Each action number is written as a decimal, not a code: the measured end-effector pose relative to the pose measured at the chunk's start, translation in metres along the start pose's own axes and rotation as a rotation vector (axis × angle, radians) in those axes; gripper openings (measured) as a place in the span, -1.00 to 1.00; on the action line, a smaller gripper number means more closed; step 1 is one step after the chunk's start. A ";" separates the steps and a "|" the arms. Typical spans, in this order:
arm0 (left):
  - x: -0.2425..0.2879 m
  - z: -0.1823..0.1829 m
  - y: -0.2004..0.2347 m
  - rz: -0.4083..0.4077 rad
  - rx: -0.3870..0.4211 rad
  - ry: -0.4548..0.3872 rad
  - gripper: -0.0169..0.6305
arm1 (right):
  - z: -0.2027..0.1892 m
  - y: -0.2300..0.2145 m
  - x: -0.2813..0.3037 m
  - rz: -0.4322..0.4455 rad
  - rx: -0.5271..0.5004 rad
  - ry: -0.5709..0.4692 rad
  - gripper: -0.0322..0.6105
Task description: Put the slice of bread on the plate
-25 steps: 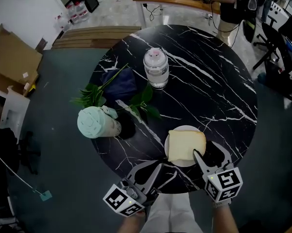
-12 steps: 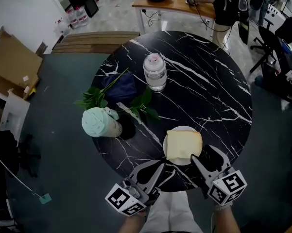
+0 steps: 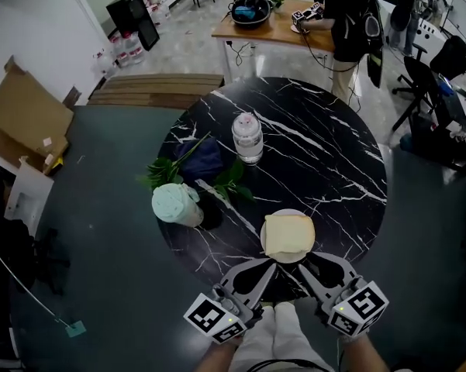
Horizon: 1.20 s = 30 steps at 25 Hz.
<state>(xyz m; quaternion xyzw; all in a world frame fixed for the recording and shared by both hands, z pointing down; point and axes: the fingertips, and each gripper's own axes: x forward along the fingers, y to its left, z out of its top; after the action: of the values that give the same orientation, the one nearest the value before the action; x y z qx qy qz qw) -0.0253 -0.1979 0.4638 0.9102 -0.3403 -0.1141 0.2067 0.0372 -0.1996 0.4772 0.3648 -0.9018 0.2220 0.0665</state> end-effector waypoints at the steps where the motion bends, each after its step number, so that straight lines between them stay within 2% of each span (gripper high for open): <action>1: 0.000 0.002 -0.005 -0.002 0.007 0.007 -0.92 | 0.002 0.006 -0.004 0.007 -0.003 -0.001 -0.59; 6: -0.003 0.004 -0.018 0.005 0.036 0.038 -0.92 | 0.010 0.021 -0.019 0.020 -0.015 -0.005 -0.78; 9: 0.000 0.008 -0.026 -0.009 0.048 0.048 -0.92 | 0.020 0.028 -0.025 0.029 -0.035 -0.016 -0.81; 15: 0.008 0.022 -0.046 -0.037 0.047 0.037 -0.92 | 0.033 0.045 -0.033 0.067 -0.073 -0.006 -0.84; 18: 0.010 0.029 -0.054 -0.048 0.059 0.027 -0.92 | 0.037 0.048 -0.037 0.071 -0.060 -0.009 -0.85; 30: 0.010 0.049 -0.057 -0.052 0.082 -0.017 -0.92 | 0.058 0.057 -0.042 0.088 -0.082 -0.045 -0.87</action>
<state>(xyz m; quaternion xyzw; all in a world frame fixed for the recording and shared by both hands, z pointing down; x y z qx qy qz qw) -0.0025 -0.1801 0.3939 0.9255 -0.3226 -0.1130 0.1631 0.0313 -0.1629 0.3938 0.3267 -0.9266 0.1792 0.0511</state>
